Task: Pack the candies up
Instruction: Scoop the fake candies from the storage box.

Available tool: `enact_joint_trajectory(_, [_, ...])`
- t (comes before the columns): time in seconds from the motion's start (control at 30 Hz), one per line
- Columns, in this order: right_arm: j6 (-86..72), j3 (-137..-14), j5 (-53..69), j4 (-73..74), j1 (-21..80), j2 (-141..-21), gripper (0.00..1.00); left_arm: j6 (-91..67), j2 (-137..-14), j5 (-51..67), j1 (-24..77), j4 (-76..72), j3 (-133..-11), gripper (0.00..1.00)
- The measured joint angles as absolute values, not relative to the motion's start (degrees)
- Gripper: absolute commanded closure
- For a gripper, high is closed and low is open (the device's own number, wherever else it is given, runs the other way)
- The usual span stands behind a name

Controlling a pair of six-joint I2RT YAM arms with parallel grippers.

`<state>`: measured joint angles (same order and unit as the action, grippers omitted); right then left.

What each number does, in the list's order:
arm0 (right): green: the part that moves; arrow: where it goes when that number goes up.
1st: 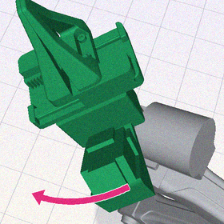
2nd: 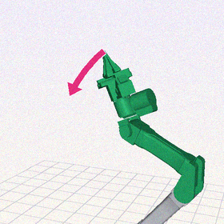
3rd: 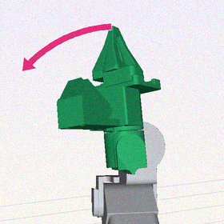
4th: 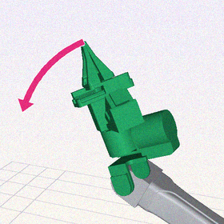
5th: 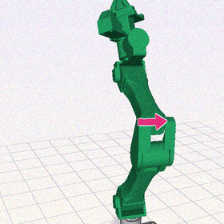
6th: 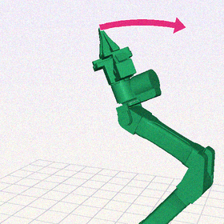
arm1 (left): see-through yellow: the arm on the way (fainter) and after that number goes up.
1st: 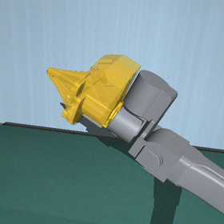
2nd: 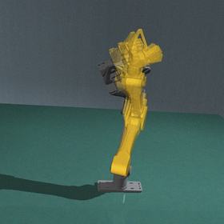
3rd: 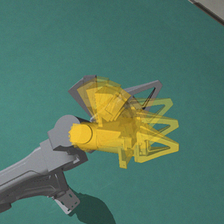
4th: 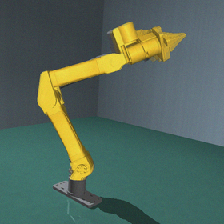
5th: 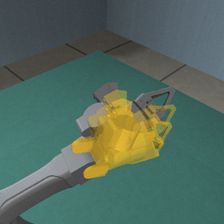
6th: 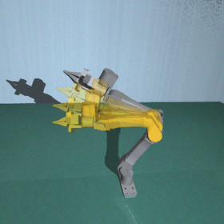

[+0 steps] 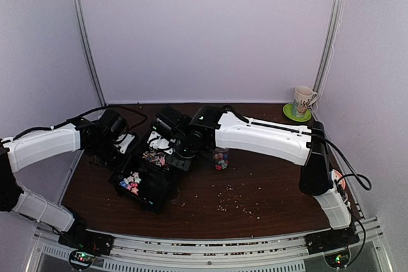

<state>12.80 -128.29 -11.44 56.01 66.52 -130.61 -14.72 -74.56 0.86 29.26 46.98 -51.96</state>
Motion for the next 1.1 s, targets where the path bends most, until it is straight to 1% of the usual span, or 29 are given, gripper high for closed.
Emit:
enact_joint_trajectory(0.2, [13.1, -117.56, -13.17, 45.6, 66.52, -125.91, 1.0, -14.74, -74.56, 3.68, 29.28, 46.78, -51.96, 1.0])
enact_joint_trajectory(0.47, [13.78, -116.71, -10.92, 42.46, 66.46, -126.23, 1.0, -15.03, -73.47, 4.89, 29.23, 46.39, -51.53, 1.0])
enact_joint_trajectory(0.67, [16.73, -110.43, -7.6, 35.11, 66.37, -125.51, 1.0, -15.49, -72.62, 4.03, 28.69, 47.33, -50.28, 1.0])
enact_joint_trajectory(0.83, [21.85, -109.49, -8.88, 34.48, 66.89, -124.92, 1.0, -15.16, -72.44, 3.79, 28.69, 47.37, -50.26, 1.0])
enact_joint_trajectory(0.97, [24.71, -107.28, -5.87, 34.5, 66.0, -122.76, 1.0, -13.54, -71.64, 3.73, 29.08, 47.92, -50.26, 1.0])
enact_joint_trajectory(1.1, [25.67, -108.66, -4.38, 36.99, 65.47, -122.32, 1.0, -12.43, -70.61, 2.04, 29.8, 47.9, -50.26, 1.0])
